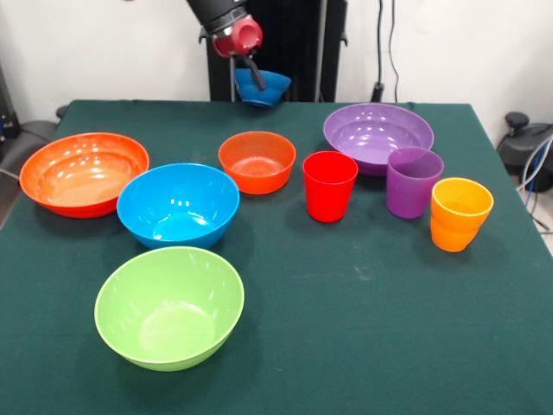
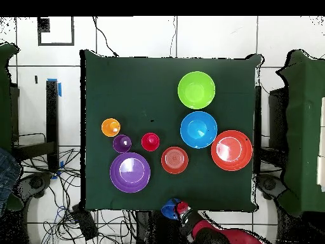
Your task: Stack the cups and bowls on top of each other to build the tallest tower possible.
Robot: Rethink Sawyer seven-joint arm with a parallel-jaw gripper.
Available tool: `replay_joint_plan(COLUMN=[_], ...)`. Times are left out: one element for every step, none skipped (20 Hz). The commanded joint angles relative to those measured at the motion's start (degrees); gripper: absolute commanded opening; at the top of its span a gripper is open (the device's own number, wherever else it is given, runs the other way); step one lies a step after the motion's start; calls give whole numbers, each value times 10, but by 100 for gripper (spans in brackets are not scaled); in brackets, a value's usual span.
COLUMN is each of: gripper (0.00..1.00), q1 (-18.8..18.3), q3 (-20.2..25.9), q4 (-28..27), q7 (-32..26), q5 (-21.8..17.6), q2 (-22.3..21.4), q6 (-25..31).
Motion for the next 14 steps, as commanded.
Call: replay_joint_plan(gripper=[0, 0, 0, 0, 0, 0, 0, 0, 0, 0, 0, 0, 0, 0], q1=[-12, -20, -29, -35, -52, -63, -85, -100, -124, -139, -162, -173, -193, -202], q3=[-15, -6, 4, 10, 27, 38, 61, 76, 101, 115, 138, 150, 169, 178], q4=[-102, -102, -102, -103, -102, -100, -96, -94, -89, -86, -84, -85, -86, -87], q7=[-16, -18, -20, -22, -29, -34, -46, -54, -68, -77, -92, -100, -113, -118], q5=[-43, -42, -40, -39, -36, -34, -28, -21, -9, -2, 10, 16, 26, 30], q2=[-33, -35, -36, -36, -36, -36, -37, -38, -39, -39, -36, -35, -31, -27], q6=[-5, 3, 11, 16, 30, 39, 59, 72, 95, 109, 132, 144, 164, 171])
